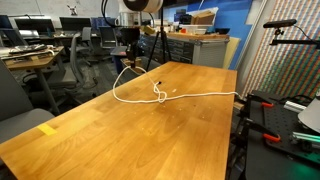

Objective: Make a knot using the object on the table

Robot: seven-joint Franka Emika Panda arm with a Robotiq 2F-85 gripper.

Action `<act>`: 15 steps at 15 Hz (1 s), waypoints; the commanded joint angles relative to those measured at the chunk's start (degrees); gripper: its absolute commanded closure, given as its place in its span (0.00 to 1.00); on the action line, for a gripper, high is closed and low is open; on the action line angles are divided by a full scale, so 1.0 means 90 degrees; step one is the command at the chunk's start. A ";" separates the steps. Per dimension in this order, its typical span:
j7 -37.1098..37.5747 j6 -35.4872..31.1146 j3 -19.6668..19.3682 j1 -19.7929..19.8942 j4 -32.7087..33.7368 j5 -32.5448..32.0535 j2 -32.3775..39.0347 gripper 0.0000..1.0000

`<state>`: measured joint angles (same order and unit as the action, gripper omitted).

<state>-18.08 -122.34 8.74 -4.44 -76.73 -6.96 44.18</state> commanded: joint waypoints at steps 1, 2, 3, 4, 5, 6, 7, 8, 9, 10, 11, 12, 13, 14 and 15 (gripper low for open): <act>-0.0275 -0.0396 0.0036 0.0153 0.0053 0.0262 0.0310 0.70; -0.0160 -0.0436 -0.0076 0.0166 -0.0056 0.0209 0.0295 0.63; -0.0088 -0.0428 -0.0175 0.0189 -0.0131 0.0146 0.0296 0.56; -0.0134 -0.0473 -0.0319 0.0220 -0.0285 -0.0013 0.0246 0.47; -0.0239 -0.0334 -0.0432 0.0263 -0.0402 -0.0139 0.0180 0.41; -0.0233 -0.0225 -0.0585 0.0271 -0.0505 -0.0277 0.0105 0.34; -0.0391 -0.0143 -0.0667 0.0327 -0.0672 -0.0426 -0.0038 0.25; -0.0427 -0.0252 -0.0810 0.0314 -0.0822 -0.0667 -0.0134 0.18; -0.0532 -0.0337 -0.0955 0.0292 -0.1003 -0.0988 -0.0251 0.10; -0.0644 -0.0322 -0.1075 0.0271 -0.1154 -0.1305 -0.0339 0.03; -0.0733 -0.0349 -0.1165 0.0266 -0.1322 -0.1591 -0.0425 0.00; -0.0752 -0.0483 -0.1231 0.0262 -0.1508 -0.1842 -0.0517 0.00; -0.0644 -0.0792 -0.1296 0.0247 -0.1722 -0.2093 -0.0614 0.00; -0.0586 -0.1168 -0.1242 0.0325 -0.1960 -0.2153 -0.0720 0.00; -0.0583 -0.1618 -0.1139 0.0447 -0.2231 -0.2079 -0.0824 0.00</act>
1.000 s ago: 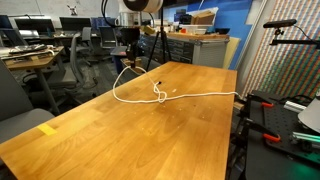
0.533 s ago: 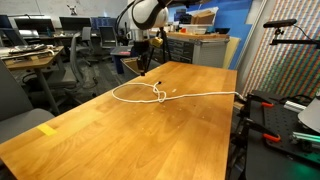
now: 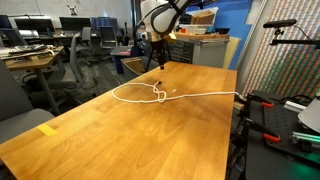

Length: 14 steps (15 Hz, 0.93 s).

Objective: Make a knot using the object on the table

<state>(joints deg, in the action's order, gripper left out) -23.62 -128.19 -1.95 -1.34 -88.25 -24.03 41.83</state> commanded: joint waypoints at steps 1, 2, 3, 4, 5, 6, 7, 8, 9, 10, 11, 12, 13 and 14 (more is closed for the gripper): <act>0.0030 -0.1343 0.0123 0.0191 -0.1170 -0.0058 -0.0621 0.00; 0.0049 -0.1773 0.0190 0.0269 -0.1386 0.0063 -0.0660 0.00; 0.0070 -0.2199 0.0285 0.0365 -0.1552 0.0239 -0.0650 0.00; 0.0072 -0.2507 0.0347 0.0431 -0.1657 0.0385 -0.0602 0.00; 0.0010 -0.2682 0.0450 0.0528 -0.1711 0.0582 -0.0508 0.00; -0.0030 -0.2856 0.0518 0.0602 -0.1761 0.0735 -0.0424 0.00; -0.0040 -0.2968 0.0534 0.0633 -0.1753 0.0808 -0.0313 0.00; -0.0058 -0.3024 0.0548 0.0663 -0.1730 0.0867 -0.0223 0.00; -0.0094 -0.2994 0.0585 0.0699 -0.1692 0.0926 -0.0139 0.00; -0.0112 -0.2948 0.0577 0.0699 -0.1629 0.0939 -0.0049 0.00; -0.0134 -0.2910 0.0571 0.0697 -0.1570 0.0930 0.0038 0.00; -0.0153 -0.2902 0.0567 0.0697 -0.1540 0.0915 0.0098 0.00; -0.0178 -0.2886 0.0574 0.0696 -0.1497 0.0903 0.0160 0.00; -0.0209 -0.2840 0.0594 0.0702 -0.1464 0.0908 0.0207 0.00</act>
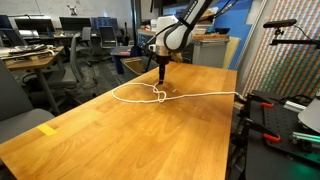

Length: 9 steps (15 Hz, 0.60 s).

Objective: Make a knot using the object on the table

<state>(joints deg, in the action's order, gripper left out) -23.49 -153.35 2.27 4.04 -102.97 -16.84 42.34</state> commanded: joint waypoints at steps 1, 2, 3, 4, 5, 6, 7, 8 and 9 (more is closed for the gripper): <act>-0.0247 -0.0033 0.0128 0.0095 0.0226 0.0094 0.0204 0.01; -0.0265 -0.0038 0.0137 0.0090 0.0269 0.0086 0.0246 0.07; -0.0288 -0.0035 0.0160 0.0093 0.0321 0.0092 0.0284 0.26; -0.0325 -0.0005 0.0190 0.0104 0.0361 0.0104 0.0307 0.30; -0.0352 0.0003 0.0206 0.0105 0.0397 0.0103 0.0318 0.38; -0.0375 0.0015 0.0218 0.0106 0.0417 0.0101 0.0310 0.47; -0.0388 0.0062 0.0237 0.0112 0.0451 0.0117 0.0303 0.55; -0.0400 0.0072 0.0243 0.0112 0.0478 0.0117 0.0302 0.63; -0.0410 0.0092 0.0263 0.0128 0.0511 0.0141 0.0295 0.70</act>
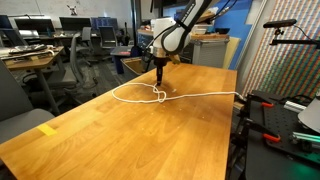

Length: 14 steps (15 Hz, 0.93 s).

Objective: Make a knot using the object on the table

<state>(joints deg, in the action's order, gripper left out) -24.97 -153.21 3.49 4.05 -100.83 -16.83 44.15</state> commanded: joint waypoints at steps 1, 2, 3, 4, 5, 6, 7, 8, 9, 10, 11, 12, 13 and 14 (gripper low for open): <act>-0.0255 0.0098 0.0145 0.0140 0.0302 0.0165 0.0091 0.79; -0.0270 0.0135 0.0187 0.0171 0.0338 0.0220 0.0083 0.85; -0.0287 0.0198 0.0243 0.0216 0.0377 0.0296 0.0085 0.94; -0.0298 0.0273 0.0307 0.0268 0.0424 0.0390 0.0096 0.99; -0.0302 0.0328 0.0336 0.0293 0.0461 0.0451 0.0102 1.00; -0.0324 0.0404 0.0347 0.0304 0.0498 0.0495 0.0089 1.00; -0.0311 0.0437 0.0287 0.0249 0.0492 0.0446 0.0022 1.00; -0.0371 0.0656 0.0253 0.0183 0.0440 0.0350 -0.0146 0.99; -0.0459 0.1116 0.0203 0.0072 0.0343 0.0225 -0.0429 0.99; -0.0556 0.1326 0.0115 -0.0080 0.0174 -0.0007 -0.0801 0.98; -0.0512 0.1013 -0.0002 -0.0235 0.0023 -0.0278 -0.1054 0.98; -0.0488 0.0840 -0.0024 -0.0304 -0.0014 -0.0446 -0.1230 0.98; -0.0422 0.0742 -0.0071 -0.0417 -0.0054 -0.0647 -0.1464 0.98; -0.0411 0.0771 -0.0116 -0.0542 -0.0060 -0.0856 -0.1712 0.98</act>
<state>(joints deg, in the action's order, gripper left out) -28.67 -145.46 4.49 2.40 -97.68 -20.39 36.73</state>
